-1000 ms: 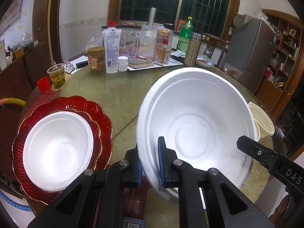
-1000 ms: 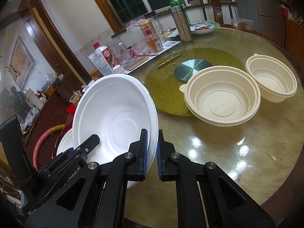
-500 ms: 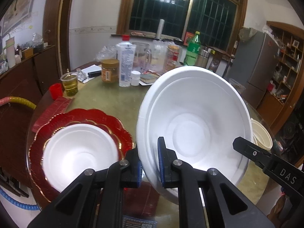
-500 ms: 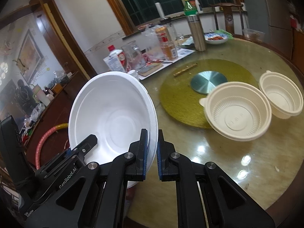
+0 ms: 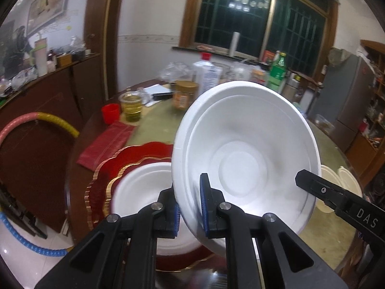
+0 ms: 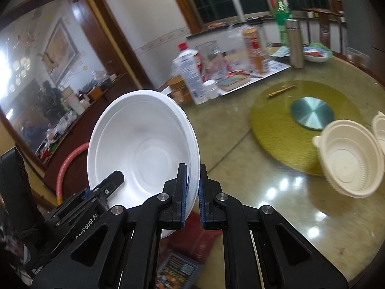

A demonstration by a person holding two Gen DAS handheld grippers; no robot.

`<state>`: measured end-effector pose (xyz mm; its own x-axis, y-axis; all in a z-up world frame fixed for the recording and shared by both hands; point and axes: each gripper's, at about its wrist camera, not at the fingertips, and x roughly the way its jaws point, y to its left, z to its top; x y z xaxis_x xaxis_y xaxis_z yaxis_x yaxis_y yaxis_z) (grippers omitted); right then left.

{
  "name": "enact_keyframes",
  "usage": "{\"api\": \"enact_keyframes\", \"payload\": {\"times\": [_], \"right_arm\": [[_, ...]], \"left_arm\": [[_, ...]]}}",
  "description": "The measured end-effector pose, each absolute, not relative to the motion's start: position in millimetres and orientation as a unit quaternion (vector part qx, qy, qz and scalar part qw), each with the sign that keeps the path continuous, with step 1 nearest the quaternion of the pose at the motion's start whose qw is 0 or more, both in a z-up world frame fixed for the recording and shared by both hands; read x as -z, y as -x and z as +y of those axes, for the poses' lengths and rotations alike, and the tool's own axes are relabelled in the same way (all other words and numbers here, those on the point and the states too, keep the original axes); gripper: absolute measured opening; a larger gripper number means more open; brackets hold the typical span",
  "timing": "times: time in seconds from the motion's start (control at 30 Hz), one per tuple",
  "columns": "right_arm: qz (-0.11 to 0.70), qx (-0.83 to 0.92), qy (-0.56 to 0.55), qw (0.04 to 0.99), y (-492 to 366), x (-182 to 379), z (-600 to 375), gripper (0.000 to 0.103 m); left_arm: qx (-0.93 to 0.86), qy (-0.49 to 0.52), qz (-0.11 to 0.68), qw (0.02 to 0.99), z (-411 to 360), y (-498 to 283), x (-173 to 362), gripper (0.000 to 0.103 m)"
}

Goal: Organize plates and bowls
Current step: 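Lower the white bowl onto the white plate and open the left gripper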

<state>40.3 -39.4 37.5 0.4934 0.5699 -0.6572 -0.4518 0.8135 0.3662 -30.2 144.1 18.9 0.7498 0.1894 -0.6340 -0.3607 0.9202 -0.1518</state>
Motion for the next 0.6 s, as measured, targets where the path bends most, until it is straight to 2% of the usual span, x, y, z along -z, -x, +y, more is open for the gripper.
{"api": "enact_keyframes", "payload": {"times": [0.6], "right_arm": [[0.454,-0.35,-0.046,0.818,-44,-12,21,0.008]], "left_arm": [[-0.201,0.143,0.351,0.903,184,42,-2,0.013]]}}
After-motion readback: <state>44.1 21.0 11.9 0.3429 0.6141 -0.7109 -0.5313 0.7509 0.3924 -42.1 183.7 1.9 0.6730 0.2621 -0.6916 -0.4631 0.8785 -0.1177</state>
